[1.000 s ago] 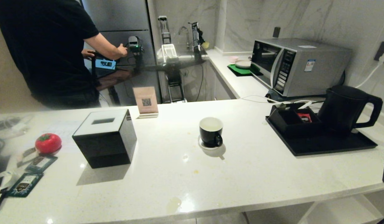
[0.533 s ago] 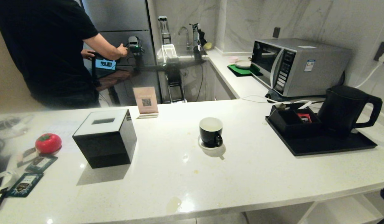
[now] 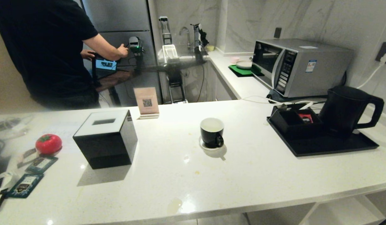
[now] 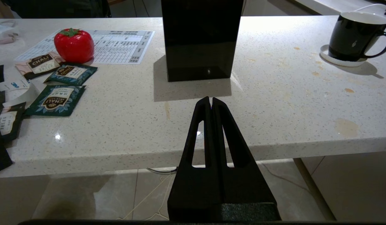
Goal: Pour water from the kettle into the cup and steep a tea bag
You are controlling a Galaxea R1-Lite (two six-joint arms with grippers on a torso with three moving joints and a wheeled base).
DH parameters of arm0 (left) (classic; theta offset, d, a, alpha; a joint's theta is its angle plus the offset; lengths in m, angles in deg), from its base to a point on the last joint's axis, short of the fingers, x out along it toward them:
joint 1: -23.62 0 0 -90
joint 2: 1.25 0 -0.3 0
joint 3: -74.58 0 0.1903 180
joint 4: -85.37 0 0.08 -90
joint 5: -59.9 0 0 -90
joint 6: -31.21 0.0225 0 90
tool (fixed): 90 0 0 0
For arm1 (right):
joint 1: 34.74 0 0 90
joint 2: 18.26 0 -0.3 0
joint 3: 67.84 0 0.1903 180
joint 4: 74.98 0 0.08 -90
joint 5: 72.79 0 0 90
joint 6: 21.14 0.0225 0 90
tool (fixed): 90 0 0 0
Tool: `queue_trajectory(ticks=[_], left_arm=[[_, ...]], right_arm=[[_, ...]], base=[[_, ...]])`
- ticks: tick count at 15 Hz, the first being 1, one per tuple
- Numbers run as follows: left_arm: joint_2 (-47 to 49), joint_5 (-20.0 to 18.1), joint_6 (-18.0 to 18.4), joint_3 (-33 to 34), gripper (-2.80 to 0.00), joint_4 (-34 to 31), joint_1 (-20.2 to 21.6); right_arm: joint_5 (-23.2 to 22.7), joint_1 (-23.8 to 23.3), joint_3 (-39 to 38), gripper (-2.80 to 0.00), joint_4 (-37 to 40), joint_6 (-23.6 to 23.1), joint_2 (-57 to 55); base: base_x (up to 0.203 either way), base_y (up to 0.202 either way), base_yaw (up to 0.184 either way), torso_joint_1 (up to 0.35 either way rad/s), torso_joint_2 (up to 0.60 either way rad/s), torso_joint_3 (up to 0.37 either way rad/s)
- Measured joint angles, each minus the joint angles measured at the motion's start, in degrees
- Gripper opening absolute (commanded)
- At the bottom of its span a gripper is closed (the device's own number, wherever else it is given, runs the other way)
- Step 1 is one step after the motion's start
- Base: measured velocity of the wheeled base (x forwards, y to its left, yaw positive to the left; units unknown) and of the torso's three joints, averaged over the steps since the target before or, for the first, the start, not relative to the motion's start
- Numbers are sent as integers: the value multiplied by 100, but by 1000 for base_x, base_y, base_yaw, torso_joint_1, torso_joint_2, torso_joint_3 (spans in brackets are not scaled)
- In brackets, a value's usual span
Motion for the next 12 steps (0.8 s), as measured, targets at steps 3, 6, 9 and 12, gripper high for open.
queue_trajectory(ticks=[3, 6, 9, 12], left_arm=[[0, 2, -1, 0, -280, 0, 0], [0, 2, -1, 0, -280, 0, 0], [0, 1, -2, 0, -280, 0, 0], [0, 0, -1, 0, -280, 0, 0]], right_arm=[[-32, -82, -5, -280, 689, -22, 962], [-32, -117, -7, -280, 912, 1, 1526], [-30, -124, -7, -280, 914, 4, 1700], [-30, -125, -7, -280, 916, 5, 1743]], base=[[0, 0, 0, 0, 0, 0], [0, 0, 0, 0, 0, 0], [0, 0, 0, 0, 0, 0], [0, 0, 0, 0, 0, 0]])
